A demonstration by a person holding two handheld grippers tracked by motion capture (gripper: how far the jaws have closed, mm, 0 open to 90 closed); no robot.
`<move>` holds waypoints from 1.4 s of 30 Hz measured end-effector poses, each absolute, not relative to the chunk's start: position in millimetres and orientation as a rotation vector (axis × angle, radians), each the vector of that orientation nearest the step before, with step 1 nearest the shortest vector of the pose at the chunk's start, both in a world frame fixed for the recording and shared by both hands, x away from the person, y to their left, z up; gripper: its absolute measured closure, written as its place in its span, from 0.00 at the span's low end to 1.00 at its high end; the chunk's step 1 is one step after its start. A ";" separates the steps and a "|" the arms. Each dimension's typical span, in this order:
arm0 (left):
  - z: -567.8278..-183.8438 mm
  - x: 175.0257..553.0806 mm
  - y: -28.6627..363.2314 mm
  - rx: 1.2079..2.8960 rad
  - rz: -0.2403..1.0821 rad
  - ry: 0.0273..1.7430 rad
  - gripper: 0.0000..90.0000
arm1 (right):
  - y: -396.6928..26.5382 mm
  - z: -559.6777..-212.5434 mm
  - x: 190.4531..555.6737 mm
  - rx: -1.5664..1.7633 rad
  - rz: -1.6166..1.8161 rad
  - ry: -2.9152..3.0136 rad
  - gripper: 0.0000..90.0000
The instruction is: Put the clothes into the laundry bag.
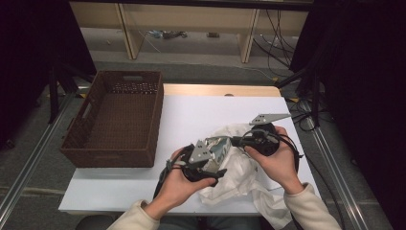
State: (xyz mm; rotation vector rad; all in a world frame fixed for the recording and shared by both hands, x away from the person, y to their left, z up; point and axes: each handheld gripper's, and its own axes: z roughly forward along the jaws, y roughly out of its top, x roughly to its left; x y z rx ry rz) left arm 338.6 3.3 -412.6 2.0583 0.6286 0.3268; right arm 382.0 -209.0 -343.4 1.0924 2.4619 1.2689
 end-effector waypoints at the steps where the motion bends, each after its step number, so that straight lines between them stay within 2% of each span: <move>1: -418.8 340.7 -3.1 2.071 0.315 0.634 0.31 | -209.2 -343.5 383.2 1.050 1.256 2.471 1.00; 4: -432.7 354.2 -19.4 2.127 0.349 0.593 0.40 | -206.0 -344.1 379.9 1.078 1.244 2.477 1.00; 8: -436.1 365.1 -31.8 2.146 0.373 0.557 0.76 | -205.0 -347.2 382.2 1.040 1.237 2.492 1.00; 10: -433.1 369.2 -30.3 2.124 0.328 0.582 0.90 | -205.1 -349.6 383.0 1.063 1.253 2.506 1.00; 12: -428.3 369.0 -26.0 2.079 0.308 0.604 0.95 | -206.6 -348.3 383.5 1.049 1.246 2.502 1.00; 17: -405.2 360.7 -18.1 1.981 0.316 0.621 0.96 | -205.4 -339.0 375.7 1.051 1.291 2.499 1.00; 18: -388.3 356.8 -13.9 1.961 0.353 0.598 0.97 | -205.7 -336.8 374.8 1.015 1.308 2.493 1.00; 22: -375.4 355.2 -10.9 1.946 0.365 0.605 0.96 | -209.6 -328.9 371.8 0.975 1.380 2.445 1.00; 25: -387.4 368.3 -13.4 2.006 0.422 0.633 0.96 | -209.6 -332.4 374.2 0.976 1.337 2.475 1.00; 29: -419.9 401.5 -12.0 2.014 0.428 0.742 0.96 | -202.9 -343.2 377.0 0.997 1.292 2.543 1.00; 32: -419.4 404.6 -11.3 2.002 0.433 0.737 0.94 | -200.4 -346.8 378.5 1.016 1.275 2.542 1.00; 34: -412.9 399.1 -10.8 1.999 0.416 0.703 0.81 | -204.5 -347.1 381.9 1.035 1.290 2.540 1.00; 36: -402.7 386.2 -7.3 1.984 0.417 0.690 0.61 | -207.6 -346.4 383.0 1.057 1.291 2.519 1.00; 39: -393.0 367.9 1.0 2.013 0.429 0.655 0.42 | -209.9 -344.6 382.7 1.078 1.288 2.501 1.00; 42: -391.1 351.2 13.2 2.043 0.461 0.644 0.33 | -210.0 -343.5 381.9 1.077 1.270 2.490 1.00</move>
